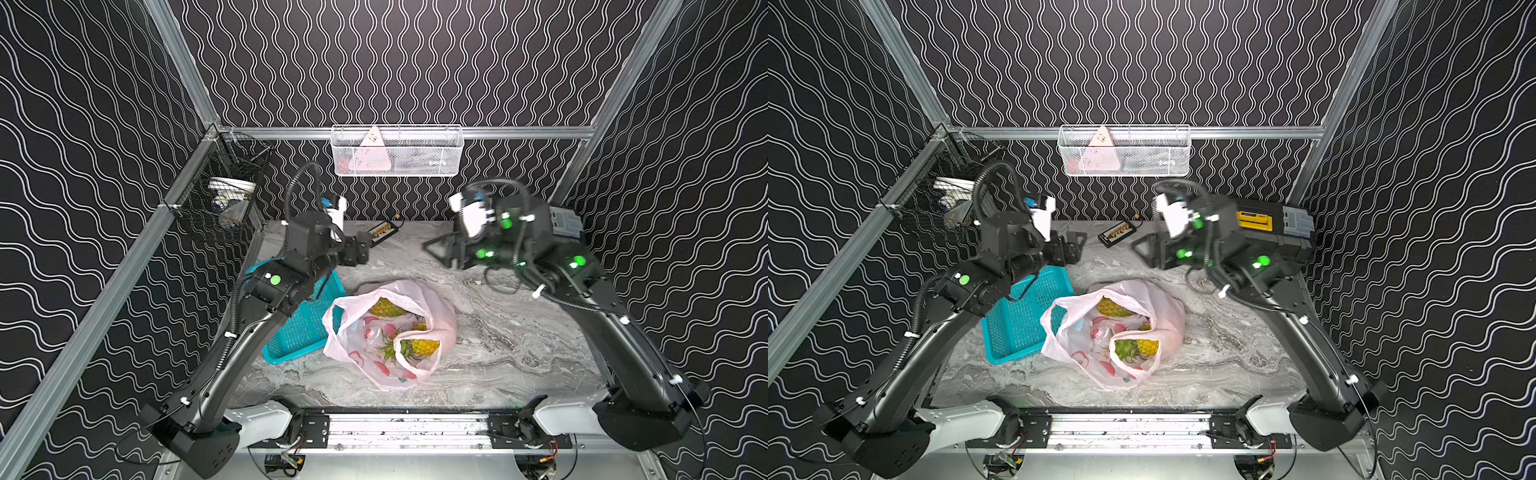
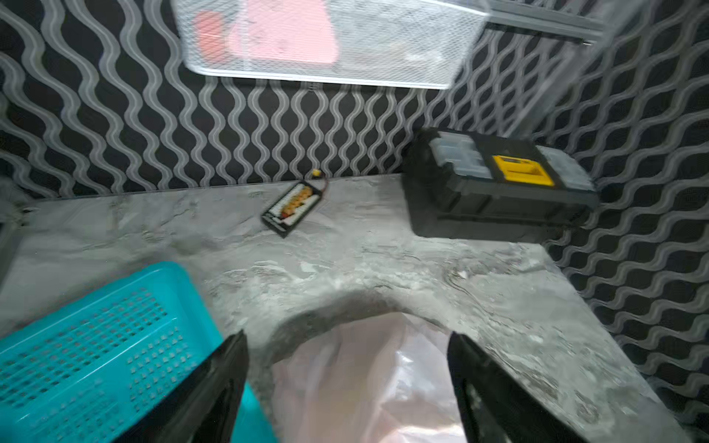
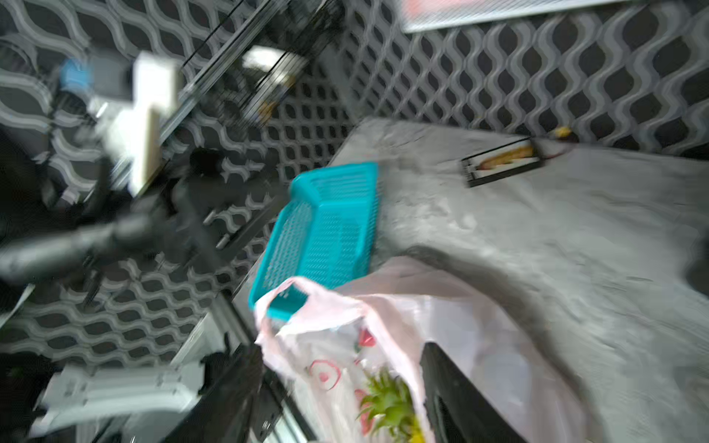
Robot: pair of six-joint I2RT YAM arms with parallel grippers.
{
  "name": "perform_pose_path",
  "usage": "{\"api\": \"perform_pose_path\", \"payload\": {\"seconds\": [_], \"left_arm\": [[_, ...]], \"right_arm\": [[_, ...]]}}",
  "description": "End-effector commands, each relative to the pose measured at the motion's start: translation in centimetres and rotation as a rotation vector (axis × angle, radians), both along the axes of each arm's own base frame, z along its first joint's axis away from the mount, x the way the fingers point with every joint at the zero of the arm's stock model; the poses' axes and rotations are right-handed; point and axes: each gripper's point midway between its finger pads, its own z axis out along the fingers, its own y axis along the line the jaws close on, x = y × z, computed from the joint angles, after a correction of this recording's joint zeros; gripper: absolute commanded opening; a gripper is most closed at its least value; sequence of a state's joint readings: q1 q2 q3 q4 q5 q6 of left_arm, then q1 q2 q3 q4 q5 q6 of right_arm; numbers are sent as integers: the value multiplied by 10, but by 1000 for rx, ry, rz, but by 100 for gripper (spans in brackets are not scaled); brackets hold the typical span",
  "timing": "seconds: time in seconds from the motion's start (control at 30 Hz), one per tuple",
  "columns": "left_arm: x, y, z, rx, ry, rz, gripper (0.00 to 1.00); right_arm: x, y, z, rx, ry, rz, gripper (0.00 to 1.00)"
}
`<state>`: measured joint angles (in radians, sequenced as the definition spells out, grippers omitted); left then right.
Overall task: Place the pineapple into a plastic bag & tie a knot
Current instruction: Adjust the plastic bag at the center of the board, then cross the plastic bag at the center of the board.
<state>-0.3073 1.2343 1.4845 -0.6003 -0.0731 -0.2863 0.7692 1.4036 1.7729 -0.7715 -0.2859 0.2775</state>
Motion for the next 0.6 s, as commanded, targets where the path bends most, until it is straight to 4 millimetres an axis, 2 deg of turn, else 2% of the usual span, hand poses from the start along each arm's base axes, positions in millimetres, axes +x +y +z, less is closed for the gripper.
{"api": "perform_pose_path", "payload": {"seconds": [0.0, 0.07, 0.1, 0.2, 0.27, 0.37, 0.57], "left_arm": [[10, 60, -29, -97, 133, 123, 87], [23, 100, -50, -203, 181, 201, 87], [30, 114, -65, -257, 213, 223, 86], [42, 140, -103, -405, 287, 275, 83], [44, 146, -117, -479, 291, 291, 83], [43, 146, -121, -503, 277, 299, 83], [36, 146, -116, -493, 265, 297, 84]], "right_arm": [[-19, 34, -29, -63, 51, 37, 69], [-36, 68, -50, -39, 101, 108, 69], [-45, 85, -63, -49, 111, 133, 69], [-67, 130, -102, -104, 157, 201, 71], [-77, 151, -117, -116, 177, 230, 73], [-83, 177, -139, -132, 205, 250, 77], [-71, 199, -177, -182, 244, 225, 82]]}}
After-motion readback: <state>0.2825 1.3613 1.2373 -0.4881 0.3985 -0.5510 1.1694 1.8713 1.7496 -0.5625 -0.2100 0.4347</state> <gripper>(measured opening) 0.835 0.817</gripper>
